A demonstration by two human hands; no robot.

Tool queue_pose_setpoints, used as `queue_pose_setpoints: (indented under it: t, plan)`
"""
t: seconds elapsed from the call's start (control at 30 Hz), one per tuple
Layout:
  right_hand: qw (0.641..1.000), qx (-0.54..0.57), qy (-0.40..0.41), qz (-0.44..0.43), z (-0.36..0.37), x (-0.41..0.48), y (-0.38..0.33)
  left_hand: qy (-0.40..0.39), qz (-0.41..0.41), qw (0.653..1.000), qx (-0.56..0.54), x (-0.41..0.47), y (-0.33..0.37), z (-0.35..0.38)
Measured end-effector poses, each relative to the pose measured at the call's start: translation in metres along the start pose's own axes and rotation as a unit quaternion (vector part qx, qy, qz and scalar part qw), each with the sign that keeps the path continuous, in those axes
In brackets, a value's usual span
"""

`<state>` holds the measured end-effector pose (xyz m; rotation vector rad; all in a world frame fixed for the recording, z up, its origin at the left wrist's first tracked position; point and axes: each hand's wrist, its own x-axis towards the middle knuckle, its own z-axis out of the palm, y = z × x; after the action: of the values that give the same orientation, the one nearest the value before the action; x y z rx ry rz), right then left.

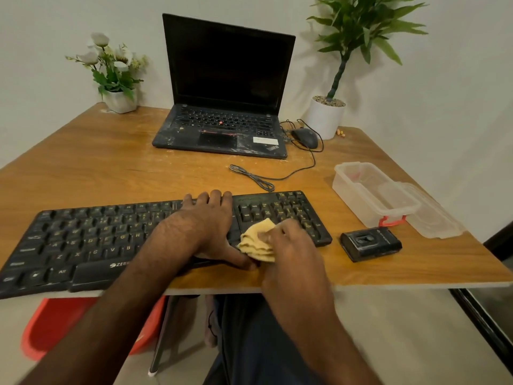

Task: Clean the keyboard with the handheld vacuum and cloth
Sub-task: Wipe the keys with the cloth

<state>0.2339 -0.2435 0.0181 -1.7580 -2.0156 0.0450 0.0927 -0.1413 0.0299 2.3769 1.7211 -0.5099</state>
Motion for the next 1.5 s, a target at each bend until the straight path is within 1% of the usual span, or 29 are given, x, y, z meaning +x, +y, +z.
queue_pose_setpoints:
  t: [0.07, 0.13, 0.17, 0.27, 0.3, 0.37, 0.43, 0.5, 0.57, 0.67, 0.7, 0.73, 0.83, 0.9, 1.03, 1.13, 1.2, 1.33, 1.5]
  plan:
    - [0.999, 0.001, 0.012, -0.03, 0.015, -0.011, 0.001, 0.009, 0.002, 1.0, 0.003, 0.0, -0.001, 0.001]
    - [0.999, -0.023, 0.025, -0.03, 0.018, -0.013, 0.011, 0.012, 0.006, 1.0, -0.001, 0.0, -0.003, 0.003]
    - [0.999, -0.035, 0.03, -0.018, 0.016, -0.013, 0.018, 0.013, 0.009, 1.0, -0.005, -0.001, -0.005, 0.004]
    - [0.996, -0.034, 0.043, 0.072, 0.007, -0.012, 0.034, 0.014, 0.015, 1.0, -0.014, -0.002, -0.007, 0.003]
    - [0.996, -0.035, 0.041, 0.078, 0.006, -0.012, 0.033, 0.014, 0.015, 1.0, -0.015, -0.002, -0.007, 0.003]
    - [0.998, -0.038, 0.031, 0.035, 0.008, -0.013, 0.024, 0.014, 0.014, 1.0, -0.012, -0.001, -0.005, 0.002]
    - [1.0, -0.023, 0.005, -0.014, 0.003, -0.007, 0.013, 0.013, 0.014, 1.0, -0.009, -0.001, -0.003, 0.002]
    - [0.999, -0.014, 0.001, -0.033, -0.003, 0.011, 0.008, 0.015, 0.015, 1.0, -0.007, -0.002, -0.004, 0.003]
    - [0.998, -0.04, 0.012, -0.049, 0.001, 0.036, 0.005, 0.015, 0.016, 1.0, -0.008, -0.004, -0.003, 0.002]
    - [0.989, -0.084, -0.011, -0.118, 0.011, 0.075, 0.0, 0.003, 0.015, 1.0, -0.004, -0.006, -0.001, 0.0]
    - [0.988, -0.093, -0.013, -0.125, 0.012, 0.086, 0.003, 0.002, 0.015, 1.0, -0.001, -0.007, -0.001, -0.001]
    - [0.989, -0.097, -0.014, -0.113, 0.012, 0.096, 0.01, 0.003, 0.015, 1.0, -0.003, -0.007, -0.001, -0.001]
    - [0.996, -0.083, 0.01, -0.036, 0.005, 0.108, 0.026, 0.002, 0.012, 1.0, -0.023, -0.006, -0.002, -0.001]
    - [0.996, -0.083, 0.006, -0.024, 0.004, 0.091, 0.021, -0.004, 0.01, 1.0, -0.024, -0.005, -0.002, -0.001]
    - [0.993, -0.053, -0.038, -0.094, 0.003, 0.046, -0.002, -0.002, 0.013, 1.0, -0.015, -0.004, 0.0, 0.001]
    - [0.989, -0.071, -0.047, -0.122, 0.004, 0.063, -0.001, -0.008, 0.016, 1.0, -0.01, -0.004, 0.001, 0.0]
    - [0.988, -0.088, -0.039, -0.124, 0.006, 0.085, 0.002, -0.01, 0.016, 1.0, 0.0, -0.005, 0.001, -0.001]
    - [0.993, -0.082, -0.029, -0.085, 0.006, 0.108, 0.003, -0.008, 0.008, 1.0, -0.008, -0.008, 0.001, -0.001]
    - [0.988, -0.067, -0.056, -0.125, -0.003, 0.048, 0.003, -0.003, 0.014, 1.0, -0.015, -0.007, 0.0, 0.001]
